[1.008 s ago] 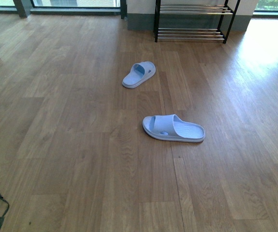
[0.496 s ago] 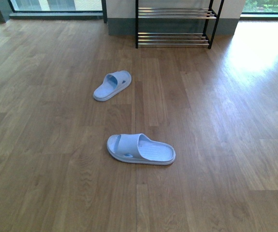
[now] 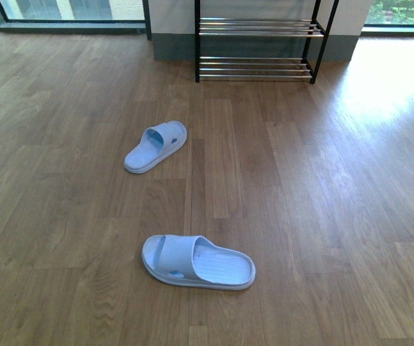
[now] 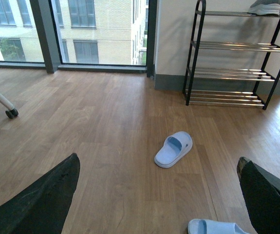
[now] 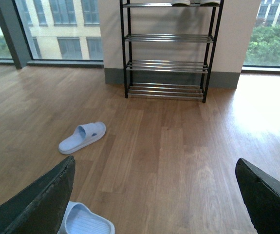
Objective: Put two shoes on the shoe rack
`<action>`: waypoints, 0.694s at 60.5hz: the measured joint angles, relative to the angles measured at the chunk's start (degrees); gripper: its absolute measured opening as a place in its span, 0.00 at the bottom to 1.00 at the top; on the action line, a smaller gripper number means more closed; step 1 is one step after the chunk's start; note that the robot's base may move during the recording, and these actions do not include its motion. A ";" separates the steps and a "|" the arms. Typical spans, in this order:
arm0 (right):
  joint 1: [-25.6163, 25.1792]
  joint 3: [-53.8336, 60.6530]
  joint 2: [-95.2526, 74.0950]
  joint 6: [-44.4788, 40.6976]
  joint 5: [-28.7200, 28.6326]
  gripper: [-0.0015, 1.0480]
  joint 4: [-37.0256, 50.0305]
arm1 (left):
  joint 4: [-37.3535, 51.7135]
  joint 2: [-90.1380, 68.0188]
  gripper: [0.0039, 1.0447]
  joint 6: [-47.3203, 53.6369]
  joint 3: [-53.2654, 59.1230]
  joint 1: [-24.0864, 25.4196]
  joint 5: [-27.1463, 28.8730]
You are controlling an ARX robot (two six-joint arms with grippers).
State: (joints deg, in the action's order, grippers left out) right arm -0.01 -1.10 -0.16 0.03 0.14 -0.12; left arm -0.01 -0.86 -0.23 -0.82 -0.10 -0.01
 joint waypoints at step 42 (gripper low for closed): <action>0.00 0.00 -0.02 0.00 -0.13 0.91 0.00 | 17.00 -79.36 0.91 -56.30 -23.74 -13.16 11.54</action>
State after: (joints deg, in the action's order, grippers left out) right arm -0.01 -1.10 -0.19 0.03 0.01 -0.12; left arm 16.99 -80.23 -56.53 -24.56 -13.26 11.53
